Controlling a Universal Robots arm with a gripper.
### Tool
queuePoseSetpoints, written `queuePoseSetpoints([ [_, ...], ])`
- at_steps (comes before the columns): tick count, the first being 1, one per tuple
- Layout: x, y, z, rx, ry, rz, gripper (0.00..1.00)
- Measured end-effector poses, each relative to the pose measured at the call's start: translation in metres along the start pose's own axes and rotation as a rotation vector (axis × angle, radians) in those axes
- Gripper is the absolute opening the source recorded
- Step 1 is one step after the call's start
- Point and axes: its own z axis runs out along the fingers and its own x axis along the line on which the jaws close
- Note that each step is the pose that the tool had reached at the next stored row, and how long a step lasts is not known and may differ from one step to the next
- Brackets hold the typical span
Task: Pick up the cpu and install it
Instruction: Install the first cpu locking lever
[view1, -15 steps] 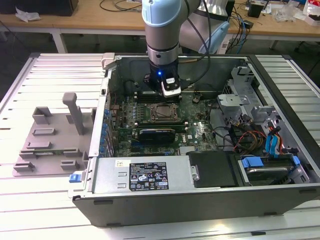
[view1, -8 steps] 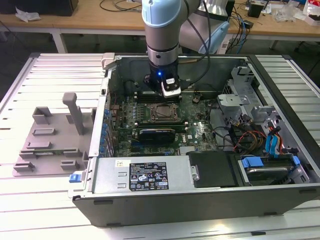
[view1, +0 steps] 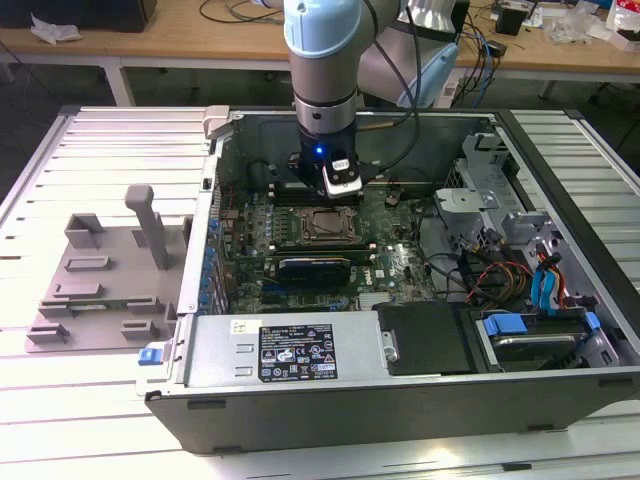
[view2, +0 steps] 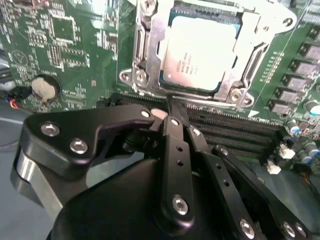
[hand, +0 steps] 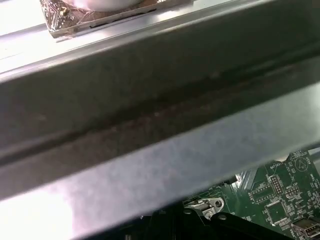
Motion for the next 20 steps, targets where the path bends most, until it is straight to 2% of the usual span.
queuePoseSetpoints([
  [4,-0.001,0.0003,0.0003,-0.0002,-0.0002,0.0,0.11],
  [6,-0.0013,0.0009,-0.0026,-0.0005,-0.0003,0.0,0.11],
  [8,-0.0017,0.0019,-0.0089,-0.0001,-0.0001,0.0,0.11],
  [10,-0.0027,0.0045,-0.0244,0.0003,-0.0001,0.0,0.11],
  [11,-0.0029,0.0047,-0.0258,0.0304,-0.0104,-0.004,0.11],
  [12,-0.003,0.0048,-0.0257,0.0766,-0.0241,-0.009,0.11],
  [13,-0.003,0.0048,-0.0258,0.1026,-0.0322,-0.012,0.11],
  [14,-0.003,0.0048,-0.0258,0.1197,-0.0374,-0.014,0.11],
  [15,-0.003,0.0048,-0.0258,0.1414,-0.0443,-0.017,0.11],
  [16,-0.003,0.0048,-0.0258,0.1687,-0.0536,-0.02,0.11],
  [19,-0.003,0.0048,-0.0258,0.1688,-0.053,-0.034,0.11],
  [20,-0.003,0.0048,-0.0257,0.1646,-0.0497,-0.076,0.11],
])
